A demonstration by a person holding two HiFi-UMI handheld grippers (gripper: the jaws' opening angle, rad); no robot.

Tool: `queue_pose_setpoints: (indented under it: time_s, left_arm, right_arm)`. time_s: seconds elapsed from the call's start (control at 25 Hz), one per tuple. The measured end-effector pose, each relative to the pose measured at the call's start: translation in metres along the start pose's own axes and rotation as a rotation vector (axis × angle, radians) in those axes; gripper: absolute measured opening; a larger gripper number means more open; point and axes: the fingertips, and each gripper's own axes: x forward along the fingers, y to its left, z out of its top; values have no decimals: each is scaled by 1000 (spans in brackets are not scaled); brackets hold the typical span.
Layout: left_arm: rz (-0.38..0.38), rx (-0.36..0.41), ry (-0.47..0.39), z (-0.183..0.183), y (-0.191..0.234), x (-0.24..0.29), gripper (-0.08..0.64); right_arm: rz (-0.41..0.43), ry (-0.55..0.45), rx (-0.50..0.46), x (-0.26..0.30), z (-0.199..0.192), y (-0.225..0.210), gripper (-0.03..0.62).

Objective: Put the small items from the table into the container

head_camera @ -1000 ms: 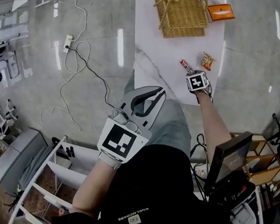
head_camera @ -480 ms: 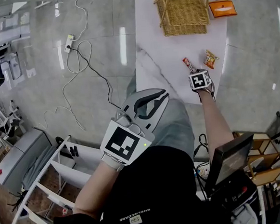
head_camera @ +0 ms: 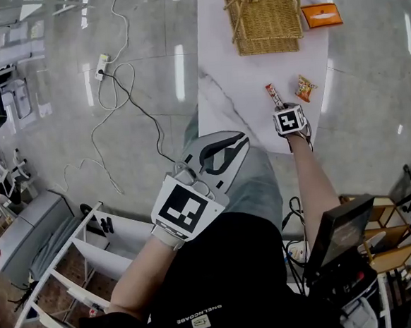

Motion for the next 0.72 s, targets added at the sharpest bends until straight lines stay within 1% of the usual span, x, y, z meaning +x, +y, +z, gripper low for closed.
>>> queue_pose_setpoints:
  time_s: [0.12, 0.28, 0.48, 0.72]
  left_arm:
    - [-3, 2, -14, 5, -6, -2, 8]
    - [-14, 21, -18, 9, -11, -2, 8]
    - [-28, 27, -21, 11, -18, -2, 8]
    - [-53, 53, -20, 17, -31, -5, 8]
  right_arm:
    - [1, -24, 8, -11, 4, 1, 114]
    - [-7, -62, 0, -25, 13, 1, 114]
    - [-18, -118, 10, -46, 26, 0, 112]
    - [-38, -211, 7, -84, 51, 1, 112]
